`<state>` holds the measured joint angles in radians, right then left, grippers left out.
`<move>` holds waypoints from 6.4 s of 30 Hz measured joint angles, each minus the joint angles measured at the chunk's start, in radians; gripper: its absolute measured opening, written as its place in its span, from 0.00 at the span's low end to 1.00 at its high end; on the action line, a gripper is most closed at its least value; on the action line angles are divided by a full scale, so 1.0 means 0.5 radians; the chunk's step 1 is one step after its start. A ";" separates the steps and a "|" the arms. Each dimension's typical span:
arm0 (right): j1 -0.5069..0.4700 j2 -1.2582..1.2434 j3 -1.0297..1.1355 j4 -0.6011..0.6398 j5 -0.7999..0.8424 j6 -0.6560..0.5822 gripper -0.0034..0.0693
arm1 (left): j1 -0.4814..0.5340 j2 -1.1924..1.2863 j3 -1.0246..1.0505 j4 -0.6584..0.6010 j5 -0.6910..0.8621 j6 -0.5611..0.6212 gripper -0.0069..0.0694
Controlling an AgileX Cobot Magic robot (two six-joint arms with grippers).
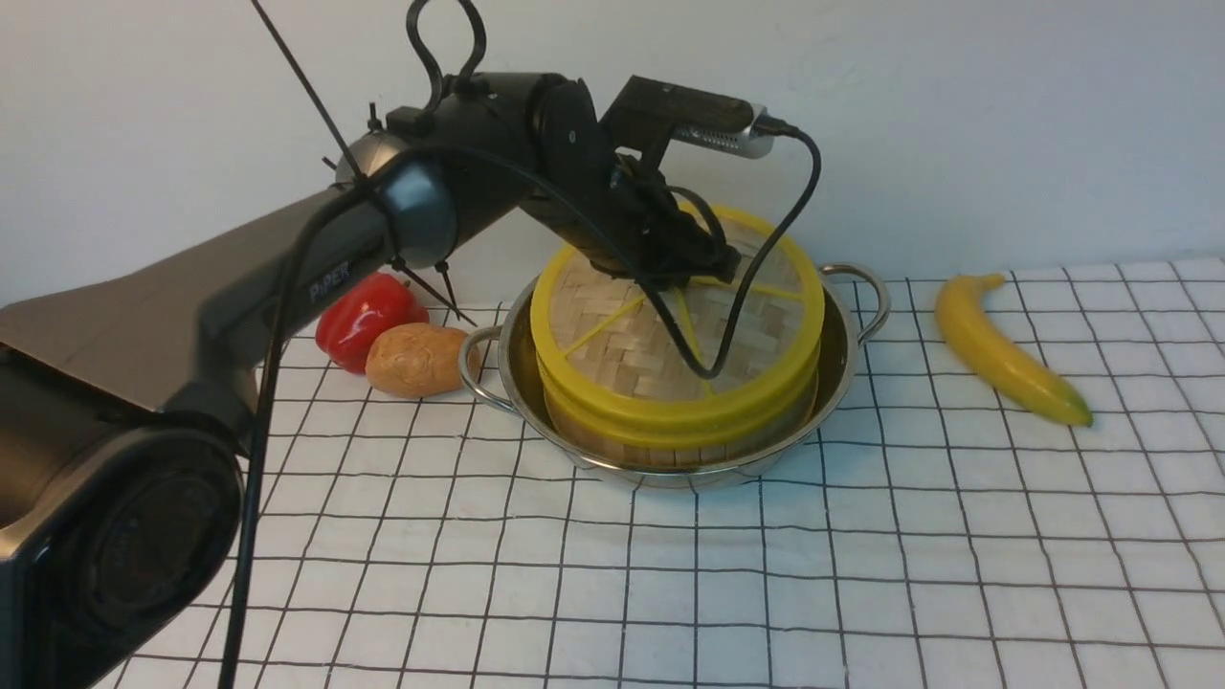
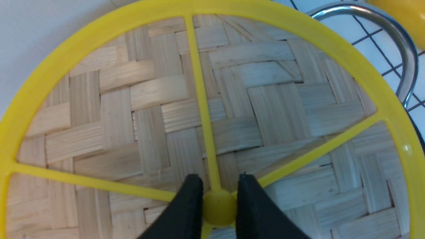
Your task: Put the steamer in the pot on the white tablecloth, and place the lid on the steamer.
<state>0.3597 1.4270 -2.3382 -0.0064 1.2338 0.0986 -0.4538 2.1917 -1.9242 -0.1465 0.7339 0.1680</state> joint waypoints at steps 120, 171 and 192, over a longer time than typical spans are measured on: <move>0.000 -2.275 3.324 -0.549 -0.622 0.256 0.13 | 0.013 -3.375 2.507 0.550 0.007 -0.157 0.13; 0.000 -2.275 3.328 -0.115 -0.621 0.238 0.35 | 0.986 -4.381 3.783 0.645 -0.682 -0.300 0.23; -0.828 -2.812 4.416 -0.357 -1.918 0.247 0.38 | 0.986 -4.384 3.783 0.645 -0.682 -0.300 0.27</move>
<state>-0.0542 0.0211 -0.1301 -0.1848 0.2750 0.2222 0.0391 -0.0002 -0.0329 0.1761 0.3929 0.0178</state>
